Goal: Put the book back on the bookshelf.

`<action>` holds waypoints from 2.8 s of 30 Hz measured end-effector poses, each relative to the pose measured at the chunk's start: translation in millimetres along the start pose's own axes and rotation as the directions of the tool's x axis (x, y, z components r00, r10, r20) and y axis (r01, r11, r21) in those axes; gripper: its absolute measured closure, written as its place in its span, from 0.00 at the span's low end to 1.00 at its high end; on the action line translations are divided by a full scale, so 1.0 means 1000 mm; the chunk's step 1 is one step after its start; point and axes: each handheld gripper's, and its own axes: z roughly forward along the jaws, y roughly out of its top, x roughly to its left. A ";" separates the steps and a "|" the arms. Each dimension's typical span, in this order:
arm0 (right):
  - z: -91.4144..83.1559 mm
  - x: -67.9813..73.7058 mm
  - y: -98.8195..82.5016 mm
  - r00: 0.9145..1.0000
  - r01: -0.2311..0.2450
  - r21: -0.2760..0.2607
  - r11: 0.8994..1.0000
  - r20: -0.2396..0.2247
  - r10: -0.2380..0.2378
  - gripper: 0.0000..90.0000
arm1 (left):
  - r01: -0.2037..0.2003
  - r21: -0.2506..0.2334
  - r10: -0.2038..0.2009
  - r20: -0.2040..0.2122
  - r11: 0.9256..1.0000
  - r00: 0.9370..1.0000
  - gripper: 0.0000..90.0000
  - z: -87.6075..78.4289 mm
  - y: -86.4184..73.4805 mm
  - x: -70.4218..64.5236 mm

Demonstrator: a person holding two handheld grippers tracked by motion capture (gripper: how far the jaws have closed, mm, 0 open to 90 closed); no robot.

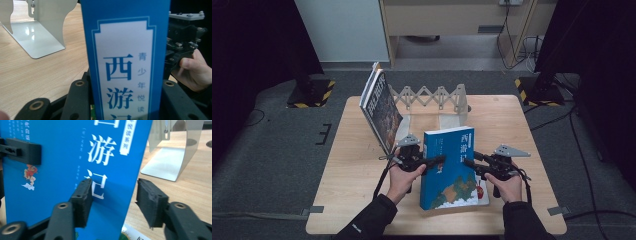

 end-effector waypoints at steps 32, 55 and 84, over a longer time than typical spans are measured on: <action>0.004 -0.001 0.000 0.999 -0.011 0.016 1.000 -0.049 0.012 0.50 | -0.069 -0.050 0.070 0.014 0.996 0.997 0.67 -0.007 0.003 -0.004; 0.001 0.007 0.003 0.997 0.037 0.017 0.999 -0.062 -0.036 0.60 | -0.088 -0.084 0.086 -0.026 0.993 0.996 0.64 0.003 -0.003 -0.012; -0.016 -0.016 -0.004 0.984 -0.019 0.061 0.998 0.176 0.008 0.42 | -0.010 -0.046 0.007 -0.058 0.999 0.998 0.67 -0.030 0.025 -0.013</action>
